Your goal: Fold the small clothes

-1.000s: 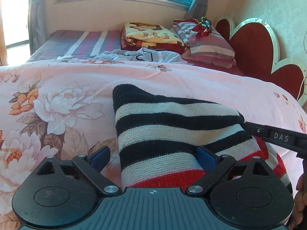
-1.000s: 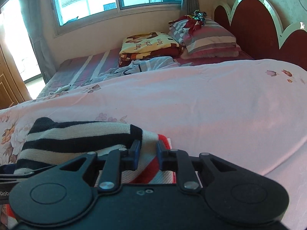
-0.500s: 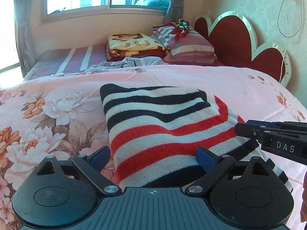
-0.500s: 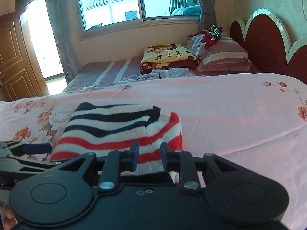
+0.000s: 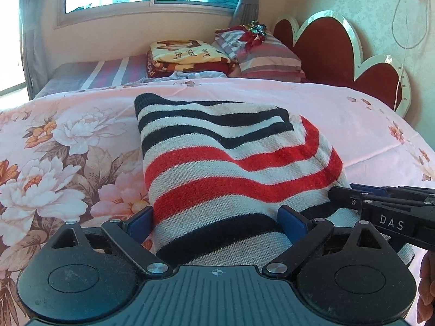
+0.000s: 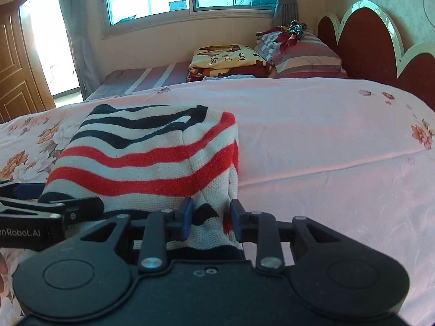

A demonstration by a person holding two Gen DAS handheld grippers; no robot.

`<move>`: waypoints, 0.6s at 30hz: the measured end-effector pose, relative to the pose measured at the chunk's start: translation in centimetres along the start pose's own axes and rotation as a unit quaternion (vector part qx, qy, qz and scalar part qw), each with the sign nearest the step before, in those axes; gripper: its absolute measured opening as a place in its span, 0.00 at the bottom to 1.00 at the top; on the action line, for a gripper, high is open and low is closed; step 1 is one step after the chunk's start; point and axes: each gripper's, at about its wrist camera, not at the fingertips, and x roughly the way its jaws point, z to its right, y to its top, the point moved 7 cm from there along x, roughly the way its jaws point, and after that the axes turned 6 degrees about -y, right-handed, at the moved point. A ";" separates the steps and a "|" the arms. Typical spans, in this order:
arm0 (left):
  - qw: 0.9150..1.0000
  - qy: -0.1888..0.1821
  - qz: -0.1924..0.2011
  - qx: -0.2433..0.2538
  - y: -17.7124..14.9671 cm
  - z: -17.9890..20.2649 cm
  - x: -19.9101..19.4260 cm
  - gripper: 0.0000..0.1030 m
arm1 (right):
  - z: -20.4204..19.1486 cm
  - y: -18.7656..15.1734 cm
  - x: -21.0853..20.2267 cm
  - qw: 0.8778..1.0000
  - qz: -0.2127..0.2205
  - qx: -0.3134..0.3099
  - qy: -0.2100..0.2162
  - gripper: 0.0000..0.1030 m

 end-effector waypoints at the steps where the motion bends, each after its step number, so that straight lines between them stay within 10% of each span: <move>1: 1.000 0.000 -0.002 0.001 0.1 0.1 -0.1 0.92 | 0.0 0.0 -0.1 1.000 0.000 0.003 -0.001 0.27; 8: 0.999 -0.017 -0.014 -0.027 0.0 -0.6 -0.2 0.93 | 0.5 -0.6 -0.6 1.000 0.011 0.021 0.002 0.24; 18: 0.999 -0.011 -0.019 -0.030 -0.3 -0.4 -2.1 1.00 | 1.6 0.1 -2.4 0.998 -0.020 0.052 0.023 0.42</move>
